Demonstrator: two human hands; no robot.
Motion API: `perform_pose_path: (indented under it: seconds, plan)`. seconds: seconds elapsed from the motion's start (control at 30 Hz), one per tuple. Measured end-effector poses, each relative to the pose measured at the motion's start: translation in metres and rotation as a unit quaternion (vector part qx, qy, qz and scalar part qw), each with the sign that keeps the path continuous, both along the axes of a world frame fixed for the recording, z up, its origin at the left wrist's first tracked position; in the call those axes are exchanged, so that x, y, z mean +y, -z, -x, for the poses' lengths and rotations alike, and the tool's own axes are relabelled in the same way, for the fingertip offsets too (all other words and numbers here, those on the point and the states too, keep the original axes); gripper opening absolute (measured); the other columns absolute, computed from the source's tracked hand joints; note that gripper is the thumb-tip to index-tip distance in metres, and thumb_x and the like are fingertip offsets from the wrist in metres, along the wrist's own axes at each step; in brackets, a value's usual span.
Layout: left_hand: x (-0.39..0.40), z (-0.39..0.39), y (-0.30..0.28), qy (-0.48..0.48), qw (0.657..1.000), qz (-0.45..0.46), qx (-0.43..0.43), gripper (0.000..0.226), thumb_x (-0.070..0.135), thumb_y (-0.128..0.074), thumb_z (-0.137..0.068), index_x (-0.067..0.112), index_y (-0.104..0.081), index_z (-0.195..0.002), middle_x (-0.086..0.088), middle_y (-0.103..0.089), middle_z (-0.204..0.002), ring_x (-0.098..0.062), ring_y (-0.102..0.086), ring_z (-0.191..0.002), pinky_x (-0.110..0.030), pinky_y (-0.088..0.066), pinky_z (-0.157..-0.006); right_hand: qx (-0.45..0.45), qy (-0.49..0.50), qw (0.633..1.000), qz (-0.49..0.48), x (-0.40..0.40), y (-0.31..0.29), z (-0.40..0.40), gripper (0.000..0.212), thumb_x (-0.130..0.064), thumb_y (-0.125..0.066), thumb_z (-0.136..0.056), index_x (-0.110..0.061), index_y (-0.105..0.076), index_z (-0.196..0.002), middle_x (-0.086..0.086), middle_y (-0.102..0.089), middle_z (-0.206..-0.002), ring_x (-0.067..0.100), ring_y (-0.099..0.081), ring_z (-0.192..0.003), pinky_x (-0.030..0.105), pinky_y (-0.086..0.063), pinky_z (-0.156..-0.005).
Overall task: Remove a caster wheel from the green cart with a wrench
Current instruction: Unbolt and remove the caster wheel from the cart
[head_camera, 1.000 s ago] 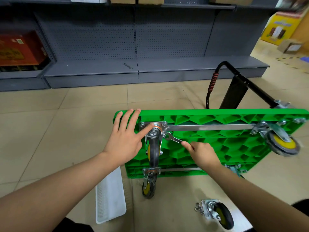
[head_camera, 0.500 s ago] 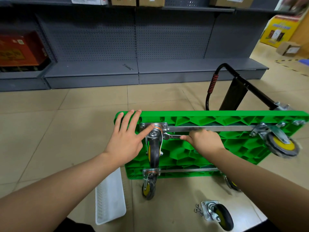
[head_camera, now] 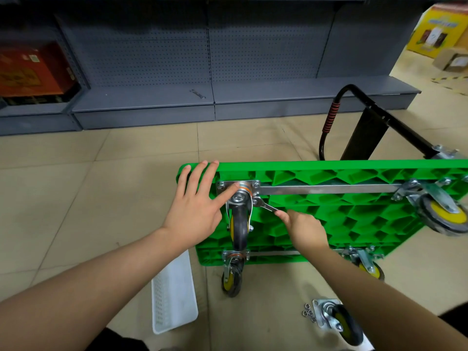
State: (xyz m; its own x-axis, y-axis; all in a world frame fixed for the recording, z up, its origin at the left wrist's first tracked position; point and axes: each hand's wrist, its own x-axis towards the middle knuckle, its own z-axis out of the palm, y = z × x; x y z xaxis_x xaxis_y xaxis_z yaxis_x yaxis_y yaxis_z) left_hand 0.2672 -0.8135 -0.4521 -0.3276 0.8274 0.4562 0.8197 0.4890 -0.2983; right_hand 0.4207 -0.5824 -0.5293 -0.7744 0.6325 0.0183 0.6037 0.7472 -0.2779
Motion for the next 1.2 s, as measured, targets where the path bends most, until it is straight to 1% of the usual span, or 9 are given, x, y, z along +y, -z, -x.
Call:
perform_pose_path:
  seconds: [0.07, 0.13, 0.27, 0.43, 0.63, 0.73, 0.8, 0.97, 1.2]
  plan:
    - [0.001, 0.000, 0.000, 0.000, 1.000, 0.000, 0.002, 0.074, 0.023, -0.063, -0.080, 0.034, -0.045, -0.150, -0.029, -0.028, -0.159, -0.050, -0.026, -0.145, -0.067, -0.018, -0.117, 0.050, 0.036, 0.995, 0.074, -0.019, 0.019, 0.002, 0.068, -0.069, -0.023, -0.093, -0.015, -0.063, -0.091, 0.018, -0.069, -0.088, 0.042, -0.064, -0.087, 0.040, -0.040, -0.067]
    - [0.001, -0.001, 0.001, -0.003, 1.000, 0.002, 0.002, 0.075, 0.024, -0.065, -0.078, 0.035, -0.045, -0.150, -0.029, -0.027, -0.159, -0.050, -0.026, -0.145, -0.066, -0.017, -0.118, 0.098, 0.072, 0.980, 0.159, -0.044, 0.031, 0.003, 0.058, -0.062, -0.028, -0.100, -0.017, -0.061, -0.082, 0.017, -0.067, -0.083, 0.040, -0.061, -0.084, 0.039, -0.038, -0.068]
    - [0.001, -0.002, 0.001, -0.010, 1.000, 0.008, 0.004, 0.075, 0.025, -0.063, -0.079, 0.036, -0.043, -0.150, -0.029, -0.026, -0.159, -0.049, -0.025, -0.146, -0.066, -0.016, -0.118, 0.149, 0.093, 0.962, 0.210, -0.064, 0.032, 0.000, 0.057, -0.062, -0.029, -0.098, -0.019, -0.038, -0.061, 0.003, -0.046, -0.058, 0.031, -0.046, -0.066, 0.040, -0.033, -0.063]
    - [0.001, -0.002, 0.000, -0.014, 1.000, 0.012, 0.008, 0.074, 0.025, -0.062, -0.081, 0.035, -0.043, -0.151, -0.029, -0.026, -0.160, -0.049, -0.024, -0.146, -0.067, -0.017, -0.117, 0.161, 0.051, 0.978, 0.123, -0.040, 0.026, -0.021, 0.060, -0.067, -0.028, -0.091, -0.016, -0.032, -0.059, 0.001, -0.040, -0.052, 0.031, -0.042, -0.058, 0.040, -0.031, -0.058]
    - [0.001, -0.005, -0.003, -0.019, 1.000, 0.015, -0.007, 0.071, 0.025, -0.063, -0.082, 0.034, -0.045, -0.150, -0.029, -0.026, -0.159, -0.049, -0.025, -0.146, -0.067, -0.017, -0.117, 0.090, -0.011, 0.996, 0.001, 0.002, -0.003, -0.023, 0.059, -0.062, -0.039, -0.098, -0.017, -0.032, -0.059, 0.010, -0.053, -0.060, 0.040, -0.054, -0.065, 0.037, -0.029, -0.056]
    - [0.001, -0.005, -0.004, -0.017, 1.000, 0.011, -0.010, 0.068, 0.023, -0.064, -0.082, 0.033, -0.048, -0.148, -0.028, -0.029, -0.158, -0.049, -0.026, -0.145, -0.067, -0.019, -0.116, 0.045, -0.045, 0.998, -0.018, 0.015, -0.018, -0.018, 0.060, -0.066, -0.038, -0.096, -0.017, -0.037, -0.062, 0.005, -0.047, -0.061, 0.039, -0.057, -0.070, 0.037, -0.036, -0.058]
    - [0.001, -0.005, -0.005, -0.018, 1.000, 0.010, -0.012, 0.067, 0.023, -0.064, -0.081, 0.033, -0.050, -0.146, -0.028, -0.030, -0.158, -0.049, -0.027, -0.145, -0.067, -0.019, -0.116, 0.014, -0.069, 0.997, -0.041, 0.023, -0.030, -0.015, 0.061, -0.069, -0.038, -0.095, -0.017, -0.040, -0.063, 0.004, -0.048, -0.063, 0.039, -0.060, -0.075, 0.036, -0.038, -0.059]
    - [0.002, -0.007, -0.005, -0.019, 1.000, 0.010, -0.017, 0.065, 0.025, -0.063, -0.081, 0.033, -0.051, -0.145, -0.027, -0.030, -0.158, -0.049, -0.027, -0.145, -0.067, -0.019, -0.116, -0.026, -0.116, 0.986, -0.120, 0.035, -0.051, -0.010, 0.061, -0.071, -0.033, -0.095, -0.020, -0.036, -0.062, 0.011, -0.067, -0.082, 0.038, -0.064, -0.085, 0.036, -0.037, -0.062]
    - [0.001, -0.004, -0.003, -0.020, 1.000, 0.011, -0.012, 0.063, 0.028, -0.058, -0.083, 0.031, -0.050, -0.145, -0.026, -0.029, -0.158, -0.047, -0.026, -0.145, -0.065, -0.019, -0.116, -0.027, -0.155, 0.962, -0.224, 0.033, -0.058, 0.001, 0.057, -0.069, -0.031, -0.097, -0.020, -0.048, -0.073, 0.006, -0.070, -0.086, 0.033, -0.068, -0.085, 0.035, -0.038, -0.061]
